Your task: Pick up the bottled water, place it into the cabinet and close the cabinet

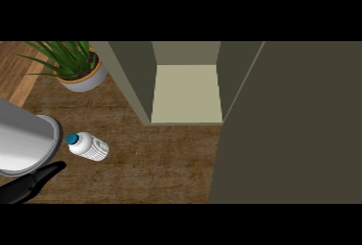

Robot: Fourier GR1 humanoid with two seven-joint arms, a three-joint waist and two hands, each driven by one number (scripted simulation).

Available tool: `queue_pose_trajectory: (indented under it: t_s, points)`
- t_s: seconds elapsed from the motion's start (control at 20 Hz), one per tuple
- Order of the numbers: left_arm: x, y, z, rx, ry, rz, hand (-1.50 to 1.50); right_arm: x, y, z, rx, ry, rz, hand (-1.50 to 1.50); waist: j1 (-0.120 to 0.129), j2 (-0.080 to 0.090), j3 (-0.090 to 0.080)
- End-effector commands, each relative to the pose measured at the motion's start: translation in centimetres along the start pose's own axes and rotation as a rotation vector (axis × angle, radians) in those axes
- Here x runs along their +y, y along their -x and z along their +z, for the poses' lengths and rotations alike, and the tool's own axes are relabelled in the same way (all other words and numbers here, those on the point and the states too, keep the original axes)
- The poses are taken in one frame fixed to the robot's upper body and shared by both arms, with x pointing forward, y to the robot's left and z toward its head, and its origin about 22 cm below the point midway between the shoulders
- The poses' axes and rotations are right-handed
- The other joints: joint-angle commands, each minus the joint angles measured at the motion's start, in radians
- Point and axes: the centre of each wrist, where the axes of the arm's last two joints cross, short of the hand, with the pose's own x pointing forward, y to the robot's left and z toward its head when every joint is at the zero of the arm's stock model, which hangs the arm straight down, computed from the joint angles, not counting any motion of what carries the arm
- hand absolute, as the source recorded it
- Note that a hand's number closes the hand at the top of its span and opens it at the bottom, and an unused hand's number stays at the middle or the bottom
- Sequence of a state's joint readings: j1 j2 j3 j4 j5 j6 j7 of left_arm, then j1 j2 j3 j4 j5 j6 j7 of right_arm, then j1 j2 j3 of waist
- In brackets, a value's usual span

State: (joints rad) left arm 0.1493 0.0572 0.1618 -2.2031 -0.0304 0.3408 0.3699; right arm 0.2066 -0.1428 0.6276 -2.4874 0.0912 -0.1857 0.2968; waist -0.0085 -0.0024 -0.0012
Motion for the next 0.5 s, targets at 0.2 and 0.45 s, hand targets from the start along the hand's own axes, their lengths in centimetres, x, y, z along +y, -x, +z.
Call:
queue_pose_trajectory:
  t_s: [0.2, 0.45]
  points:
    - [0.4, 4.0, -1.1, 0.032, -0.040, -0.032, -1.50, -0.4, -3.4, 1.3, -0.052, 0.040, 0.080, -1.50, 0.002, 0.000, 0.000]
    - [0.7, 7.6, -3.1, 0.050, -0.030, -0.041, -1.50, 0.2, -3.1, 1.0, -0.070, 0.036, 0.074, -1.50, -0.002, 0.000, -0.001]
